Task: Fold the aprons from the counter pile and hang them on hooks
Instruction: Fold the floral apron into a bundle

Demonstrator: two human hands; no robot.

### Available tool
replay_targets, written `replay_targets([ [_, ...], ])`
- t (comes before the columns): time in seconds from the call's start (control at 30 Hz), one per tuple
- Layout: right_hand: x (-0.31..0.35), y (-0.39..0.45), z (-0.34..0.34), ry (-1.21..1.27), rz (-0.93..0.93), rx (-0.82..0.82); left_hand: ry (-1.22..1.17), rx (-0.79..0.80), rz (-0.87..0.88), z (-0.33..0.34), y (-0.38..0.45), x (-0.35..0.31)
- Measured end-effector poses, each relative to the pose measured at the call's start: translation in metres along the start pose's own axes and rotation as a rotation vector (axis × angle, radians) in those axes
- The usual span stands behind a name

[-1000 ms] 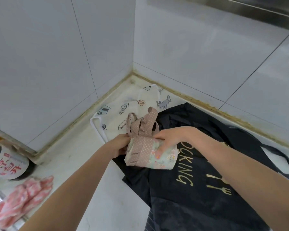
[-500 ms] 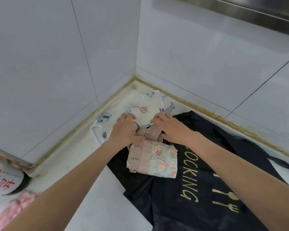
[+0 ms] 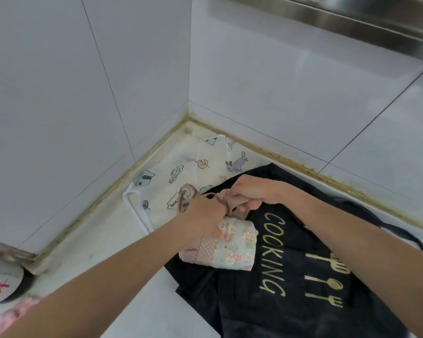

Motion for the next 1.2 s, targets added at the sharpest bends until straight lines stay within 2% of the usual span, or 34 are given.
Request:
replay_targets([
  [0.07, -0.005, -0.014, -0.008, 0.224, 0.147, 0.148, 0.037, -0.089, -0.029, 0.005, -0.005, -0.004],
  [0.1, -0.008, -0.020, -0.009, 0.236, 0.212, 0.220, -0.007, -0.119, -0.055, 0.008, -0.008, -0.003],
  [0.13, -0.012, -0.029, -0.007, 0.140, 0.259, 0.257, -0.054, -0.126, -0.076, 0.009, -0.011, -0.003],
  [0.23, -0.025, -0.039, 0.010, -0.425, 0.301, 0.237, -0.091, -0.128, -0.099, 0.008, -0.017, -0.006],
  [0.3, -0.034, -0.044, 0.026, -0.535, 0.273, 0.203, -0.084, -0.134, -0.116, 0.007, -0.021, -0.010],
  [0.37, -0.048, -0.044, 0.042, -0.439, 0.186, 0.129, -0.130, -0.140, -0.152, 0.009, -0.027, -0.010],
  [0.43, -0.064, -0.040, 0.060, -0.271, 0.065, -0.021, -0.179, -0.139, -0.177, 0.012, -0.034, -0.007],
  [0.53, -0.077, -0.041, 0.088, 0.082, -0.087, -0.193, -0.313, -0.090, -0.186, 0.023, -0.037, -0.006],
  [0.6, -0.074, -0.044, 0.098, 0.185, -0.104, -0.257, -0.339, -0.060, -0.188, 0.027, -0.038, -0.006],
  [0.7, -0.080, -0.044, 0.099, 0.165, -0.011, -0.342, -0.335, -0.027, -0.170, 0.025, -0.039, -0.010],
  [0.77, -0.090, -0.041, 0.100, 0.213, 0.056, -0.333, -0.429, -0.061, -0.172, 0.021, -0.042, -0.009],
  [0.93, -0.095, -0.045, 0.108, 0.599, 0.137, -0.272, -0.715, -0.135, -0.197, 0.009, -0.052, 0.000],
  [1.07, -0.091, -0.054, 0.102, 0.318, 0.243, -0.299, -0.783, -0.108, -0.241, 0.006, -0.058, 0.005],
  [1.13, -0.090, -0.061, 0.099, 0.359, 0.279, -0.223, -0.842, -0.113, -0.263, 0.008, -0.061, 0.009],
  [1.2, -0.090, -0.068, 0.103, 0.521, 0.300, -0.095, -0.961, -0.128, -0.291, 0.011, -0.063, 0.010],
])
Point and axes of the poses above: each hand's wrist, its own y-axis towards the middle knuckle, its own z-axis out of the palm, x = y × z, the point moved 3 cm from there along y, towards the middle knuckle, and after that the axes turned 3 degrees about z, right-handed, at the moved point
